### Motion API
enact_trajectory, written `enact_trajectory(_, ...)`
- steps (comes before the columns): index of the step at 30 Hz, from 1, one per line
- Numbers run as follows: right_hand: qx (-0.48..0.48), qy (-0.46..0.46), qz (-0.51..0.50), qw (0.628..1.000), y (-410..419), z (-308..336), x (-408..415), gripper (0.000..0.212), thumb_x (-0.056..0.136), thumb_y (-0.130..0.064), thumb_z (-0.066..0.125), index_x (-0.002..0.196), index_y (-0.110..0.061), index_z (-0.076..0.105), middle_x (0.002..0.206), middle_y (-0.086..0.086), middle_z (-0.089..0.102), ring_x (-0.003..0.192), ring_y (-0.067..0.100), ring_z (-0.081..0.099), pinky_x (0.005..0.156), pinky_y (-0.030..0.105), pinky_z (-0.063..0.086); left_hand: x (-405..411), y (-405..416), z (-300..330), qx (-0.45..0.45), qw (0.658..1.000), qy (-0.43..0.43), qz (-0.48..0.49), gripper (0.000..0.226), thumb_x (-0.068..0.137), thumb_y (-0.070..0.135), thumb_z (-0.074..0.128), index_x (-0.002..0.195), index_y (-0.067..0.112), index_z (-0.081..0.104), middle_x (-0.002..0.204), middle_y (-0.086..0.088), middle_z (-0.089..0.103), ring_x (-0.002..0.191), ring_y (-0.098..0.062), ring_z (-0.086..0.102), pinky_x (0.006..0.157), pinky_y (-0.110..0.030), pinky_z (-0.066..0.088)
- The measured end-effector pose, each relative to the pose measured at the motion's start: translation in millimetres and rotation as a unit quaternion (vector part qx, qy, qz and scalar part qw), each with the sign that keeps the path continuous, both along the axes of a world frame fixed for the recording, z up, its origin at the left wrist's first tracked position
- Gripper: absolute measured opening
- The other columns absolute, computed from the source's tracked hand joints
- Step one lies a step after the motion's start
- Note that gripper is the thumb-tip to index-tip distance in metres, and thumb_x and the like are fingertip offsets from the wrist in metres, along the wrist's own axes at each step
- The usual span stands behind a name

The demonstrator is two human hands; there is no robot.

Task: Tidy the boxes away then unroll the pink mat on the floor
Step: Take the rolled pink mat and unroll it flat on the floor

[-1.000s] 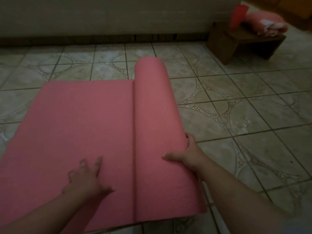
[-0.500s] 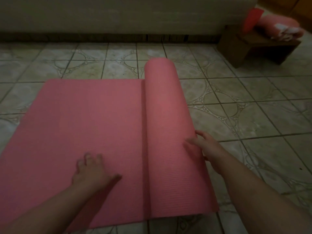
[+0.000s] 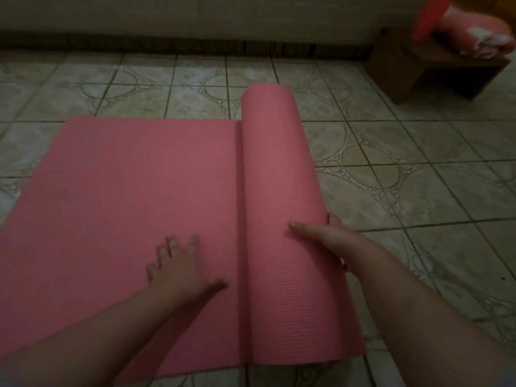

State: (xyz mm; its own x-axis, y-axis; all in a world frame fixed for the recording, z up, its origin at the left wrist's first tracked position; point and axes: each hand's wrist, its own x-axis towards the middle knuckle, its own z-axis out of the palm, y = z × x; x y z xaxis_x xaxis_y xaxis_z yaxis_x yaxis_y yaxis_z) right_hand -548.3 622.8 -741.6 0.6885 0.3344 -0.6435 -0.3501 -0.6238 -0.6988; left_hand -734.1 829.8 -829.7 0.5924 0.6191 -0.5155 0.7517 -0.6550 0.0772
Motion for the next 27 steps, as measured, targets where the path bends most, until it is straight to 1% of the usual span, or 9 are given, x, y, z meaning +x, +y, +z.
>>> enact_trajectory(3, 0.008, -0.018, -0.008, 1.000, 1, -7, -3, 0.140, 0.025, -0.060, 0.087, 0.144, -0.025, 0.021, 0.130, -0.001, 0.051, 0.106, 0.019, 0.057, 0.090, 0.037, 0.050, 1, 1, 1, -0.006, 1.000, -0.005, 0.004, 0.133, 0.046, 0.089, 0.055, 0.147, 0.036, -0.012, 0.156, -0.018, -0.020, 0.144, -0.040, -0.009, 0.111, -0.061, 0.016)
enact_trajectory(6, 0.018, -0.026, -0.028, 0.999, -1, -12, -3, 0.130, 0.028, -0.054, 0.090, 0.138, -0.023, 0.029, 0.121, -0.003, 0.056, 0.099, 0.017, 0.060, 0.086, 0.037, 0.052, 0, 3, 2, -0.010, 1.000, -0.008, 0.007, 0.132, 0.047, 0.086, 0.060, 0.146, 0.039, -0.013, 0.156, -0.016, -0.020, 0.145, -0.039, -0.008, 0.111, -0.060, 0.020)
enact_trajectory(10, 0.027, -0.027, -0.038, 0.999, -7, -12, 4, 0.123, 0.026, -0.052, 0.091, 0.133, -0.023, 0.037, 0.114, -0.004, 0.060, 0.096, 0.016, 0.064, 0.085, 0.038, 0.054, -1, 3, 6, -0.017, 1.000, -0.012, 0.011, 0.129, 0.050, 0.080, 0.065, 0.146, 0.040, -0.011, 0.156, -0.015, -0.021, 0.145, -0.038, -0.007, 0.111, -0.060, 0.023)
enact_trajectory(13, 0.046, -0.028, -0.037, 0.998, -7, -11, 3, 0.117, 0.026, -0.050, 0.092, 0.128, -0.022, 0.041, 0.111, -0.004, 0.063, 0.094, 0.015, 0.065, 0.078, 0.033, 0.055, -3, 5, 9, -0.025, 1.000, -0.011, -0.003, 0.127, 0.054, 0.077, 0.067, 0.146, 0.040, -0.013, 0.156, -0.016, -0.020, 0.145, -0.039, -0.008, 0.110, -0.060, 0.025)
enact_trajectory(17, 0.071, -0.032, -0.040, 0.996, 2, -13, -5, 0.111, 0.025, -0.048, 0.092, 0.123, -0.023, 0.046, 0.106, -0.006, 0.065, 0.091, 0.012, 0.066, 0.078, 0.033, 0.056, -17, 18, 6, -0.017, 1.000, 0.001, -0.006, 0.128, 0.056, 0.077, 0.065, 0.147, 0.036, -0.014, 0.155, -0.022, -0.016, 0.144, -0.040, -0.009, 0.114, -0.057, 0.021)
enact_trajectory(19, 0.066, -0.038, -0.021, 0.997, 12, -16, -15, 0.110, 0.025, -0.052, 0.091, 0.122, -0.024, 0.046, 0.105, -0.007, 0.066, 0.091, 0.012, 0.066, 0.082, 0.035, 0.055, -30, 29, 6, -0.009, 1.000, 0.019, -0.010, 0.129, 0.057, 0.079, 0.062, 0.148, 0.030, -0.016, 0.154, -0.028, -0.012, 0.144, -0.041, -0.008, 0.116, -0.053, 0.016)
enact_trajectory(22, 0.030, -0.064, 0.008, 0.997, 26, -20, -32, 0.116, 0.025, -0.064, 0.085, 0.126, -0.029, 0.040, 0.110, -0.010, 0.062, 0.095, 0.010, 0.062, 0.088, 0.036, 0.052, -44, 40, 10, 0.006, 0.999, 0.046, -0.012, 0.129, 0.061, 0.080, 0.058, 0.148, 0.022, -0.017, 0.152, -0.035, -0.007, 0.144, -0.043, -0.007, 0.118, -0.046, 0.007)
enact_trajectory(24, 0.009, -0.086, 0.016, 0.996, 31, -20, -37, 0.121, 0.026, -0.068, 0.082, 0.131, -0.030, 0.035, 0.114, -0.010, 0.060, 0.098, 0.011, 0.060, 0.087, 0.033, 0.050, -43, 40, 15, 0.008, 0.998, 0.067, -0.017, 0.129, 0.063, 0.079, 0.058, 0.147, 0.020, -0.019, 0.151, -0.036, -0.007, 0.143, -0.044, -0.007, 0.118, -0.046, 0.007)
enact_trajectory(27, 0.014, -0.057, 0.007, 0.998, 24, -16, -32, 0.124, 0.030, -0.061, 0.087, 0.135, -0.023, 0.035, 0.118, -0.004, 0.060, 0.098, 0.013, 0.061, 0.085, 0.030, 0.050, -32, 39, 21, 0.010, 0.995, 0.100, -0.021, 0.133, 0.061, 0.077, 0.062, 0.147, 0.015, -0.019, 0.151, -0.037, -0.004, 0.144, -0.044, -0.005, 0.118, -0.046, 0.009)
